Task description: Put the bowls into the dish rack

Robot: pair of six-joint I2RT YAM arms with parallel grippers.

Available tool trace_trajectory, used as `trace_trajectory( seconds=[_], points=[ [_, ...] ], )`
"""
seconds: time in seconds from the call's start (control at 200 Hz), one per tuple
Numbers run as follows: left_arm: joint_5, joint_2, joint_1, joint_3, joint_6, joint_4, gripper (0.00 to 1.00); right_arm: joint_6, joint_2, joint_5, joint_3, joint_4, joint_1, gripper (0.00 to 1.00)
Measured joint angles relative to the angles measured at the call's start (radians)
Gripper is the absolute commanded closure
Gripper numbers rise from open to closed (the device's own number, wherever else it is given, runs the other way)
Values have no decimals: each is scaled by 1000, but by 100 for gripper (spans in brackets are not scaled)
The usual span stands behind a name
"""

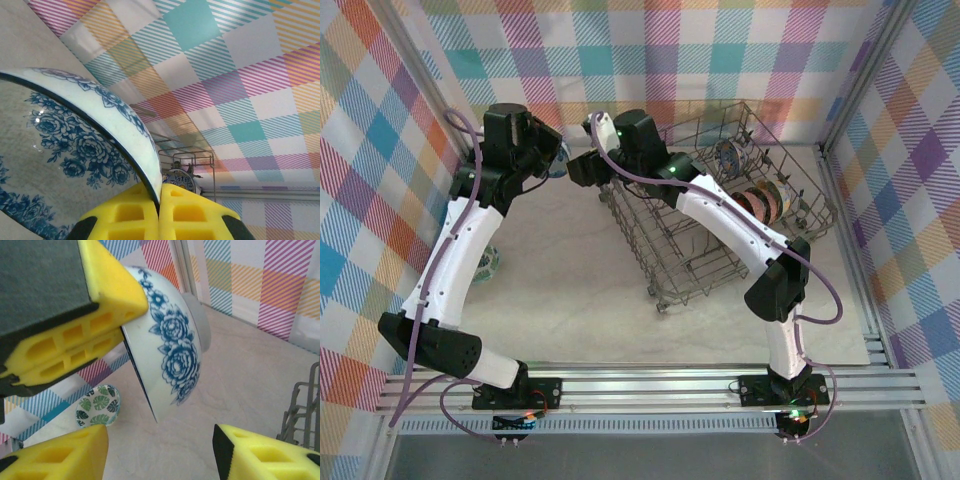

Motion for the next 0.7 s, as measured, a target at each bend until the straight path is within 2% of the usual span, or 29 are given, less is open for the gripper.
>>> trace_trajectory(
  seconds=[0.09, 0.51, 0.7],
  points=[
    [0, 8, -8, 0, -14, 4, 100, 15, 0, 38, 0, 19, 3, 52],
    [1, 23, -19, 19, -49, 17, 100, 31, 64, 150, 0, 71, 19, 53],
    [8, 27, -19, 21, -61, 20, 100, 30, 61, 224, -61, 148, 36, 61]
  ],
)
